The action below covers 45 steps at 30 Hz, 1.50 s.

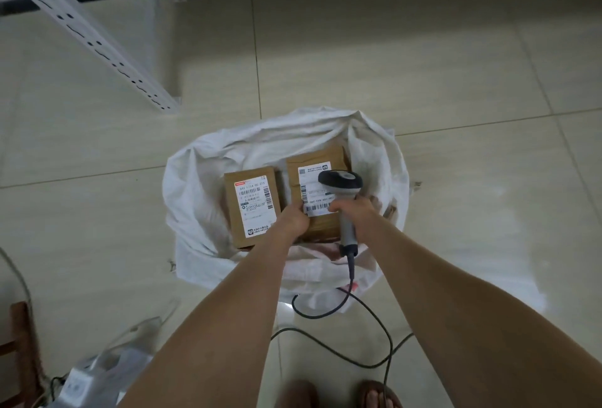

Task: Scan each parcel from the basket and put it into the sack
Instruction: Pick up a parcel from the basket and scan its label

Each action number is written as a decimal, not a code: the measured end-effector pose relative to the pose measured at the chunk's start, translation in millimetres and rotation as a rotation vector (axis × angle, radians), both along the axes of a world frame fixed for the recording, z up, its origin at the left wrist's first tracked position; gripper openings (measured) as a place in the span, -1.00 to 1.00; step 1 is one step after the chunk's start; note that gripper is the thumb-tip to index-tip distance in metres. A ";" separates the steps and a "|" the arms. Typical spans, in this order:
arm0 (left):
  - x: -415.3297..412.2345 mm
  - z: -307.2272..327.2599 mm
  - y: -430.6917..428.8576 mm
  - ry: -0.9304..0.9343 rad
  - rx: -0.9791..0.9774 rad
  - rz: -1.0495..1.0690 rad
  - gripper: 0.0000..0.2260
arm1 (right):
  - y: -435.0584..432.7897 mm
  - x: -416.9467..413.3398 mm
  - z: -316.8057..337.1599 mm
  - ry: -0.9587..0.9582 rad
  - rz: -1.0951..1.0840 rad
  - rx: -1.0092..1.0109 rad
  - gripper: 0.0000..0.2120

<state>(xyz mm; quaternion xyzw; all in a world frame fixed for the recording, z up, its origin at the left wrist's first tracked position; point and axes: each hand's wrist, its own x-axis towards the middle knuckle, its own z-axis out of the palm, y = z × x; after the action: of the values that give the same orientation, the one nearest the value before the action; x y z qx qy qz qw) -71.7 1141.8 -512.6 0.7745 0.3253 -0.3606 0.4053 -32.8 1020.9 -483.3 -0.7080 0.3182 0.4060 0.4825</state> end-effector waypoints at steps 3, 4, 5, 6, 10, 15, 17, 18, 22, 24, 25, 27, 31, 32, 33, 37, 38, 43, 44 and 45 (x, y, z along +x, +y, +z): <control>1.1 7.8 4.1 0.036 -0.027 0.028 -0.63 | -4.1 -1.6 3.3 -0.004 -0.047 -0.006 -0.59; 2.7 18.0 4.8 0.016 -0.017 0.055 -0.66 | -6.0 -1.7 9.5 -0.011 -0.060 -0.009 -0.57; 5.2 31.0 5.3 -0.013 0.003 0.075 -0.68 | -8.1 -1.2 19.9 -0.010 -0.073 -0.005 -0.60; 8.1 46.3 5.4 -0.039 0.030 0.076 -0.69 | -10.7 -1.3 33.0 -0.015 -0.078 0.008 -0.66; 21.5 126.4 1.0 -0.082 0.103 0.037 -0.62 | -22.3 -0.6 101.3 -0.058 -0.132 0.022 -0.82; 37.1 247.2 -20.2 -0.135 0.147 -0.025 -0.59 | -45.2 -5.7 214.4 -0.137 -0.271 0.123 -0.81; 42.4 297.4 -33.9 -0.171 0.141 -0.046 -0.60 | -59.4 -8.7 265.7 -0.174 -0.293 0.152 -0.81; 45.8 321.9 -41.6 -0.191 0.136 -0.064 -0.60 | -67.1 -9.5 292.1 -0.194 -0.307 0.167 -0.82; 60.0 414.3 -76.2 -0.249 0.123 -0.108 -0.61 | -102.7 -11.9 389.1 -0.263 -0.422 0.241 -0.84; 66.9 459.7 -97.1 -0.279 0.106 -0.144 -0.62 | -123.2 -12.9 435.4 -0.294 -0.486 0.244 -0.86; 70.0 481.0 -107.9 -0.294 0.099 -0.172 -0.62 | -134.0 -14.3 456.2 -0.308 -0.522 0.244 -0.86; 74.4 521.0 -130.8 -0.322 0.091 -0.232 -0.62 | -156.5 -19.9 497.6 -0.333 -0.603 0.240 -0.85; 78.4 589.1 -180.8 -0.406 0.067 -0.353 -0.62 | -203.4 -39.0 567.5 -0.423 -0.750 0.257 -0.83; 77.8 605.2 -194.3 -0.431 0.062 -0.385 -0.63 | -215.0 -44.1 583.9 -0.448 -0.773 0.241 -0.83; 76.6 620.4 -207.8 -0.455 0.056 -0.418 -0.64 | -226.8 -49.6 598.8 -0.473 -0.805 0.220 -0.83; 68.5 672.1 -263.8 -0.533 0.038 -0.544 -0.63 | -276.6 -75.2 648.7 -0.511 -0.929 0.179 -0.82; 65.9 683.0 -278.4 -0.546 0.032 -0.567 -0.63 | -289.7 -82.0 657.8 -0.503 -0.946 0.177 -0.81; 44.5 723.1 -362.7 -0.587 0.003 -0.699 -0.63 | -358.8 -117.6 688.5 -0.529 -1.099 0.222 -0.78; 38.8 729.1 -381.4 -0.593 -0.004 -0.723 -0.64 | -373.3 -125.1 692.5 -0.535 -1.127 0.231 -0.78; 32.3 734.1 -400.3 -0.600 -0.007 -0.744 -0.64 | -388.9 -132.6 694.2 -0.534 -1.154 0.243 -0.79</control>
<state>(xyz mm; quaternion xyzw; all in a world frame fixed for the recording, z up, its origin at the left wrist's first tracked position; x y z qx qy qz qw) -39.4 741.5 221.5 0.9070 -0.1063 -0.2428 0.3273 -165.3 632.0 210.9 -0.4402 0.4684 -0.0756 0.7623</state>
